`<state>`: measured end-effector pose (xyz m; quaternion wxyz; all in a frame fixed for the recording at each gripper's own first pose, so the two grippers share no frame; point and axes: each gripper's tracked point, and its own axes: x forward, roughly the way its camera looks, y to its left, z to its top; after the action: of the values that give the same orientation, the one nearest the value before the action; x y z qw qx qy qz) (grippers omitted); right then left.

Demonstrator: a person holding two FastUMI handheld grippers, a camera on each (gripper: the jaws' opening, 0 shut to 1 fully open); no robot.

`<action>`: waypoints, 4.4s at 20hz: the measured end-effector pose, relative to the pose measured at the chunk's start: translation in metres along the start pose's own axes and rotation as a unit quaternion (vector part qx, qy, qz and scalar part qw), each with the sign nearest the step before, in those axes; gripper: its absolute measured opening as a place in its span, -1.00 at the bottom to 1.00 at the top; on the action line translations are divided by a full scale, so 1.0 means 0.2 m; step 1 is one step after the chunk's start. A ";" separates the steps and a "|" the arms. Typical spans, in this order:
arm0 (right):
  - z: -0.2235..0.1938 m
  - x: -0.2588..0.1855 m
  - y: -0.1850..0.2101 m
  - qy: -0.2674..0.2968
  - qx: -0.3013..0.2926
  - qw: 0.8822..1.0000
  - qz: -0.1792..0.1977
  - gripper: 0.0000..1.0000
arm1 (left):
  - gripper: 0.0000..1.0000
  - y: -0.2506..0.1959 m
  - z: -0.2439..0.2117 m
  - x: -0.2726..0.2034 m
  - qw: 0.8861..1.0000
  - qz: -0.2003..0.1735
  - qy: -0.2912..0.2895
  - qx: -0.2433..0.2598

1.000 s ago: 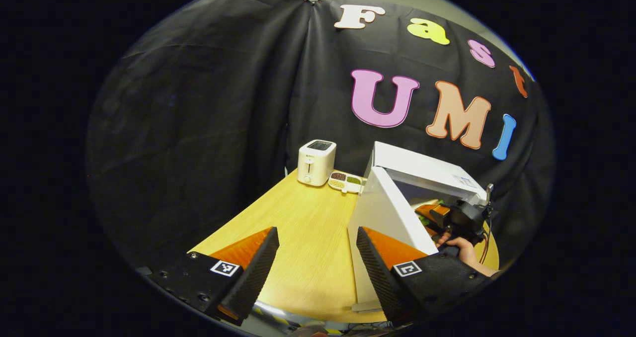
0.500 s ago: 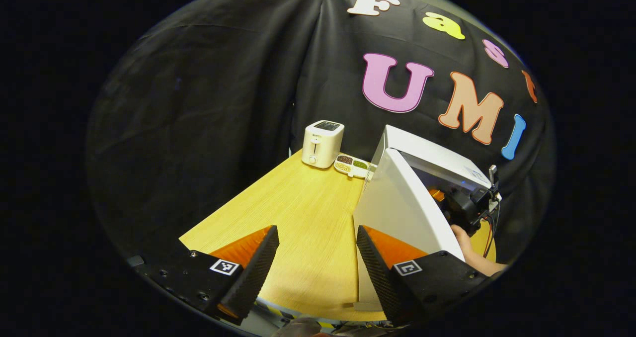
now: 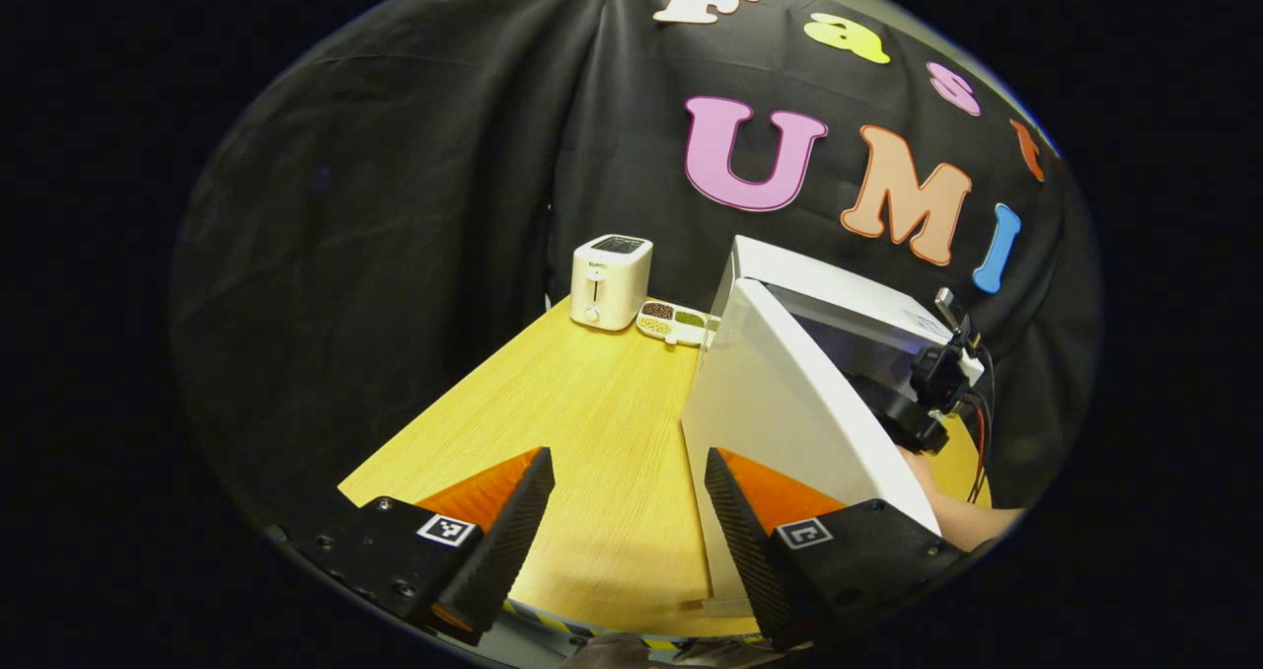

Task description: Open the microwave oven with the left hand, put the food in, and close the microwave oven.

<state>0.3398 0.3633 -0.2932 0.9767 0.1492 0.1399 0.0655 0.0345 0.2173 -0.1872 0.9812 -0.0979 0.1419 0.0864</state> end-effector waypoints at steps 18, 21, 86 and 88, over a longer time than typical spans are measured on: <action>0.23 -0.88 -0.11 -0.047 -0.103 0.993 0.019 0.99 | -0.71 -0.21 -0.20 -0.06 0.987 -0.135 0.039 0.084; 0.23 -0.98 -0.12 -0.042 -0.098 0.994 0.023 0.99 | -0.99 -0.30 -0.22 -0.08 0.979 -0.164 0.040 0.111; 0.80 -1.39 -1.48 -0.054 -0.044 0.987 -0.144 1.00 | -0.98 -1.70 -0.07 0.68 0.984 -0.161 0.001 0.078; 0.82 -1.40 -1.48 -0.057 -0.042 0.987 -0.145 1.00 | -0.98 -1.70 -0.07 0.68 0.984 -0.161 0.001 0.080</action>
<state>0.1471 -0.0091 -0.1643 0.9876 0.0895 0.1009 -0.0800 0.2259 -0.0948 -0.1835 0.9868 -0.0410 0.1318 -0.0848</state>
